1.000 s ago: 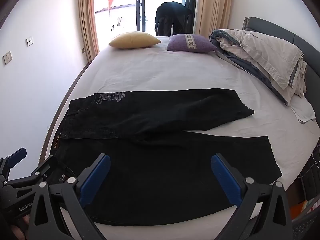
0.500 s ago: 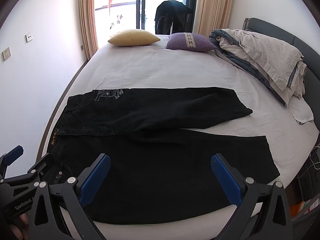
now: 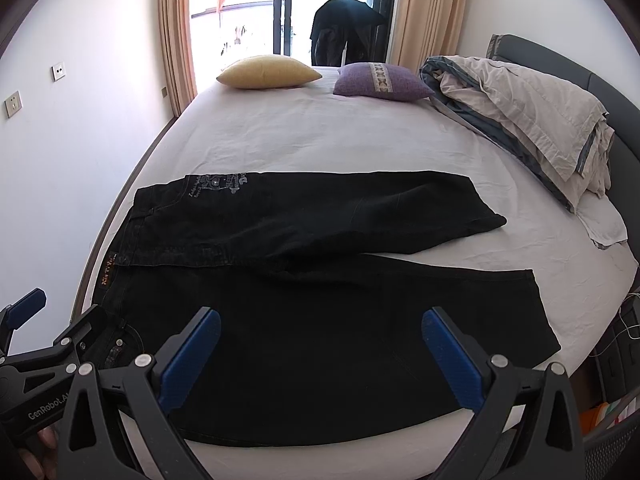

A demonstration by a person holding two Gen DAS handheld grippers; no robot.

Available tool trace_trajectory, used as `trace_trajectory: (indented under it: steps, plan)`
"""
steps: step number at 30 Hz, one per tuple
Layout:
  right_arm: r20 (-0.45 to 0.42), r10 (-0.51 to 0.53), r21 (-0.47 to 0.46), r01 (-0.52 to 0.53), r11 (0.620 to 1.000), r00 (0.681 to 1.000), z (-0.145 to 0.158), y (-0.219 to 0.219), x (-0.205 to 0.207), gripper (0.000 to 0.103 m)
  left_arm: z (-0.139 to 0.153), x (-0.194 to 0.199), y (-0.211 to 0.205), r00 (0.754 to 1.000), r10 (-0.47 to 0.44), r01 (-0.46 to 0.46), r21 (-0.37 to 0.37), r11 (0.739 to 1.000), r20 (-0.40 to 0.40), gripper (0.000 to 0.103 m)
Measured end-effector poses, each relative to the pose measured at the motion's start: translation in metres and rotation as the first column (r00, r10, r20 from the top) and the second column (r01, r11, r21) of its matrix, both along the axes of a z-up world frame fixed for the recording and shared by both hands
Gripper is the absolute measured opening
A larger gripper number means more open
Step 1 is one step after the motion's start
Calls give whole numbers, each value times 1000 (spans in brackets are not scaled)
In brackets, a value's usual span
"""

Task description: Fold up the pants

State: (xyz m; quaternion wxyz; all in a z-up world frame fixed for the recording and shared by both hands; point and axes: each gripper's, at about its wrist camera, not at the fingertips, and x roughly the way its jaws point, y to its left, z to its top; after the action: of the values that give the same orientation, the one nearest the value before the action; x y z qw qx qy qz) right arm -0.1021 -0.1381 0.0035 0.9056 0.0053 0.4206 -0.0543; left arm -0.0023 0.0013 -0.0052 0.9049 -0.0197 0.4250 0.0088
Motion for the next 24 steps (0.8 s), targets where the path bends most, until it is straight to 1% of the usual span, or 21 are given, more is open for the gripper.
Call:
trace_trajectory:
  steps: [24]
  plan:
    - [-9, 0, -6, 0, 1000, 1000, -2, 5, 2, 103, 0, 0, -1, 1000, 3, -3, 2, 1000, -1, 103]
